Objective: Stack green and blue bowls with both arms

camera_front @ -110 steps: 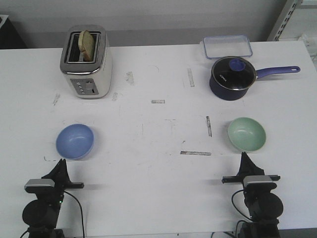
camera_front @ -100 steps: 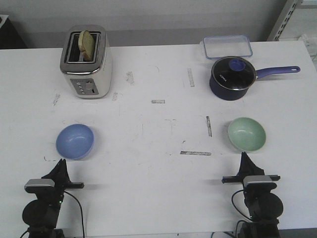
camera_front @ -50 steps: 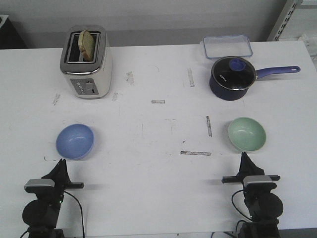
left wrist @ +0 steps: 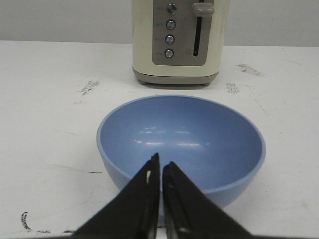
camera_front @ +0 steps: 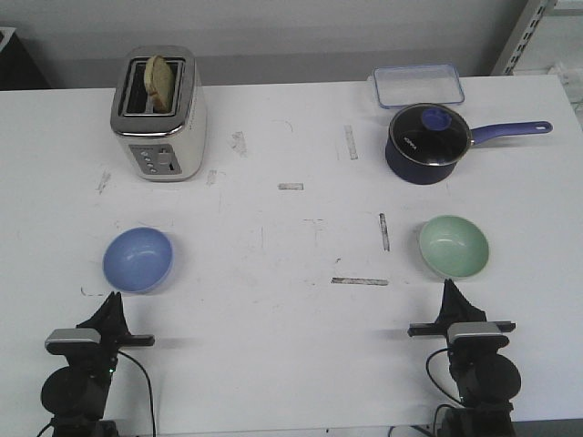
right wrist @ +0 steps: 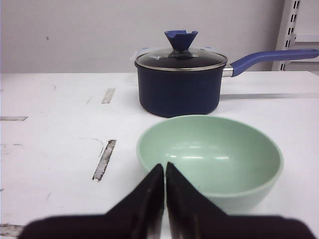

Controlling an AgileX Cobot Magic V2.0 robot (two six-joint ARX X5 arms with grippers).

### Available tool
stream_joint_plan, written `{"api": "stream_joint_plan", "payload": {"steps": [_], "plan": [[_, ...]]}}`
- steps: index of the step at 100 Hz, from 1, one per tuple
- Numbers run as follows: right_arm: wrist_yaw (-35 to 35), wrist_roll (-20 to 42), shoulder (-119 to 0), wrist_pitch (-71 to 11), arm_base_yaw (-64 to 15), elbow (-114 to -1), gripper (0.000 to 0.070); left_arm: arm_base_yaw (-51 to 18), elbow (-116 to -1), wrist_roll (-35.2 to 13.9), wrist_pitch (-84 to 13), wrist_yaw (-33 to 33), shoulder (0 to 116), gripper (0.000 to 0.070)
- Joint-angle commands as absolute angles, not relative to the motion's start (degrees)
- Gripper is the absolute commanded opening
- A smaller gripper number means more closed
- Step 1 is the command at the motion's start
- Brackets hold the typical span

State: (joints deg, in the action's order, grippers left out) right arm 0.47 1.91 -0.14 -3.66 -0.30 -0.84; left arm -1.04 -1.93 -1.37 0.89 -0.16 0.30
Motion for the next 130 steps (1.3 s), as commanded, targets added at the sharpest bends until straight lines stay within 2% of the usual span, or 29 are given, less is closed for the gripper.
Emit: {"api": "stream_joint_plan", "payload": {"steps": [1,15,30,51,62,91,106,117,123,130], "plan": [[0.54,1.89,-0.05,-2.96,-0.3,-0.73,0.0,-1.04,-0.71,-0.91,1.63,-0.21,0.25,0.0001],[-1.41,1.93,-0.05,1.21,-0.3,-0.73,0.0,-1.04,-0.71,-0.89,1.65,-0.21,0.25,0.0001],[-2.0,1.08,-0.1,11.33,-0.3,-2.37,0.0,-1.04,-0.71,-0.89,1.63,-0.21,0.25,0.0001],[-3.44,-3.2,-5.1,10.44,-0.3,-16.27,0.0,-1.04,-0.71,-0.89,1.65,-0.21,0.25,0.0001],[-3.44,-3.09,-13.23,3.44,-0.3,-27.77,0.0,-1.04,-0.71,-0.89,1.67,-0.21,0.25,0.0001],[-3.46,-3.73,-38.87,-25.23,-0.05,-56.75,0.0,-1.04,-0.71,-0.91,1.63,-0.21,0.25,0.0001],[-3.33,-6.04,-49.84,-37.5,2.83,-66.06,0.0,-1.04,-0.71,-0.93,1.61,-0.21,0.25,0.0001],[-1.5,-7.86,-55.57,-41.52,6.76,-68.36,0.0,-1.04,-0.71,-0.93,1.63,-0.21,0.25,0.0001],[0.21,-8.01,-57.87,-42.7,9.13,-68.36,0.0035,-1.04,-0.71,-0.91,1.63,-0.21,0.25,0.0001],[1.85,-8.34,-60.53,-43.94,11.94,-68.34,0.0162,-1.04,-0.73,-0.93,1.63,-0.21,0.25,0.0001]]}}
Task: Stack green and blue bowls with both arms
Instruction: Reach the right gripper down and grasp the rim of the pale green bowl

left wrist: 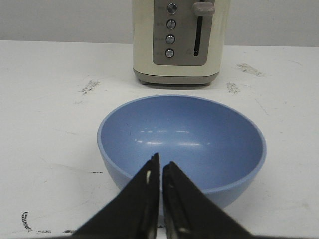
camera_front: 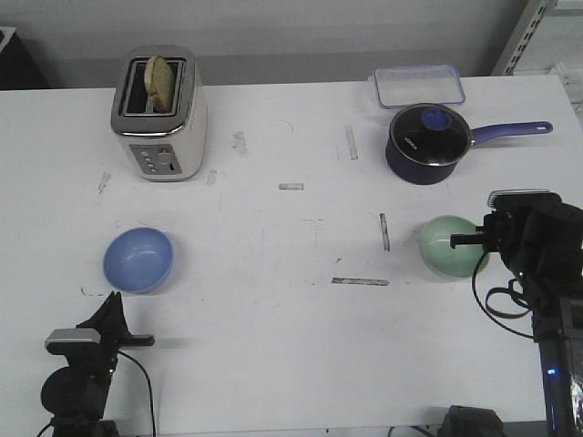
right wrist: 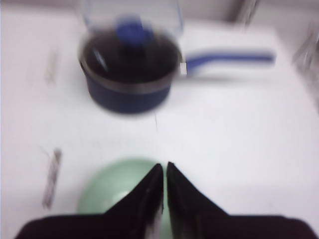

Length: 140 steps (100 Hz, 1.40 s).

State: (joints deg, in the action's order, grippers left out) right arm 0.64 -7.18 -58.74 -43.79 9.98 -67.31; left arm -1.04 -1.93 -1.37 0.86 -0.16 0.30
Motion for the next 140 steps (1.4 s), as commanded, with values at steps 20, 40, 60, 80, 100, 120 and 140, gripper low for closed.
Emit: {"api": "stream_joint_plan", "payload": {"steps": [20,40,60,80,100,120,140], "plan": [[4.91,-10.41,-67.99,-44.18,18.37,-68.34,0.0444,-1.04,-0.71,-0.91,1.61,-0.21,0.25,0.0001],[8.32,-10.46,-76.36,-43.68,21.96,-68.34,0.0473,-1.04,-0.71,-0.91,1.61,-0.21,0.25,0.0001],[10.31,-10.81,-84.71,-44.64,22.52,-68.34,0.0472,-1.04,-0.71,-0.91,1.61,-0.21,0.25,0.0001],[10.33,-10.85,-89.34,-45.01,22.52,-68.31,0.0417,-1.04,-0.71,-0.91,1.61,-0.21,0.25,0.0001],[10.28,-12.25,-90.24,-44.88,22.52,-68.23,0.0057,-1.04,-0.71,-0.91,1.63,-0.21,0.25,0.0001],[7.9,-12.19,-90.24,-44.47,22.52,-68.23,0.0004,-1.04,-0.71,-0.91,1.63,-0.21,0.25,0.0001],[8.95,-11.35,-88.79,-43.75,22.3,-68.64,0.0004,-1.04,-0.73,-0.91,1.67,-0.21,0.25,0.0001]]}}
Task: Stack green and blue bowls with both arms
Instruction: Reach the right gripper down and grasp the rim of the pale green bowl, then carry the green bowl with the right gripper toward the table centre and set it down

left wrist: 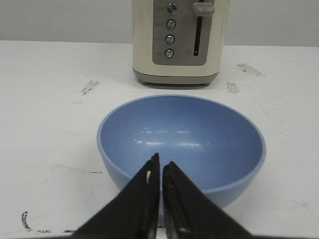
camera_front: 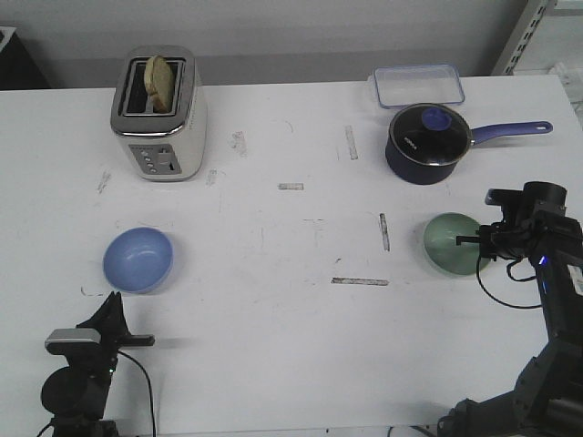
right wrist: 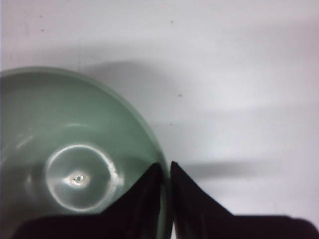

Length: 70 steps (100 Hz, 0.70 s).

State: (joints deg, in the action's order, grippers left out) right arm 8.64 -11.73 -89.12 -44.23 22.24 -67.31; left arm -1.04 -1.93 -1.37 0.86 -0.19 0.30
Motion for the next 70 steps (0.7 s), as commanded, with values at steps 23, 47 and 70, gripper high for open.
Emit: {"api": "stream_joint_plan", "payload": {"steps": [23,47,70], "plan": [[13.47,-8.86,-83.18,-46.92,18.31,-74.52,0.0004,-1.04,-0.73,-0.93,1.65,-0.21,0.25,0.0001],[17.17,-5.8,-78.7,-48.8,3.88,-79.4,0.0004,-1.04,-0.71,-0.91,1.67,-0.21,0.25,0.0001],[19.84,-4.34,-81.23,-48.49,-14.15,-79.37,0.0004,-1.04,-0.71,-0.91,1.69,-0.21,0.25,0.0001]]}}
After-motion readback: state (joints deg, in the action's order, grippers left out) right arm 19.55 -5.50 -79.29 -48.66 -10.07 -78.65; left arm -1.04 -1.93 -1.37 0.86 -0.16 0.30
